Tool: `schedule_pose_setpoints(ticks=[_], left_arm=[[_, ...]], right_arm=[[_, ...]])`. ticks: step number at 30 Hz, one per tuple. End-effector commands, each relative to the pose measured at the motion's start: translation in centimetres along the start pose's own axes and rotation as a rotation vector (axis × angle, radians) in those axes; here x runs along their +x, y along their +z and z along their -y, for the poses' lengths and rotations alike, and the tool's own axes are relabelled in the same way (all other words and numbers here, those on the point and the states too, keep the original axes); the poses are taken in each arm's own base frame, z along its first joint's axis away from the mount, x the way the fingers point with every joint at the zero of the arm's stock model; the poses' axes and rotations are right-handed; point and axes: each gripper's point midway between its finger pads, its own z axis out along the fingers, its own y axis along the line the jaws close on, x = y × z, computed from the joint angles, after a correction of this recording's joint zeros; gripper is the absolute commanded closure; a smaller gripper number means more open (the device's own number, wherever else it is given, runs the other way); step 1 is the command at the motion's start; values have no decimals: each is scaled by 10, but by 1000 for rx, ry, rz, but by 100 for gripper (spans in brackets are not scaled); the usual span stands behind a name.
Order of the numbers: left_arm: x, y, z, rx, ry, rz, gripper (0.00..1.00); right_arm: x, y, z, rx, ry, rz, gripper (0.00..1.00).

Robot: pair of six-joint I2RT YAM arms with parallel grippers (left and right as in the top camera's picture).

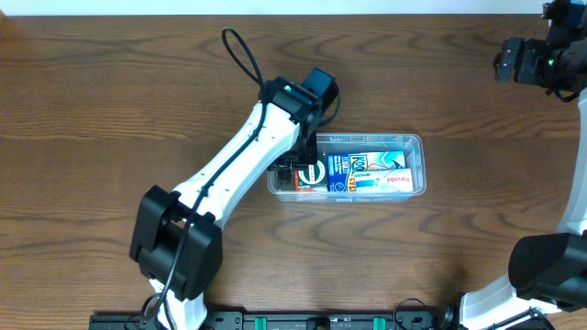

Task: Pack container
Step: 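Carry the dark bottle over the container and lower it inside, then open the left gripper to release the bottle in the container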

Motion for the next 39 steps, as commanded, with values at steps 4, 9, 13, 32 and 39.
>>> schedule_pose_setpoints(ticks=[4,9,13,32,39], left_arm=[[-7,10,2,-29,-27,3,72],[-9,15,3,-31,-44,0,71],[-10,16,5,-25,-61,6,72],[-10,16,5,-25,-73,8,55],[-10,15,4,-26,-40,5,23]], right_arm=[[-3,-6,3,4,21,16,1],[-3,-6,3,4,21,16,1],[-3,-6,3,4,21,16,1],[-3,-6,3,4,21,16,1],[-3,-6,3,4,21,16,1]])
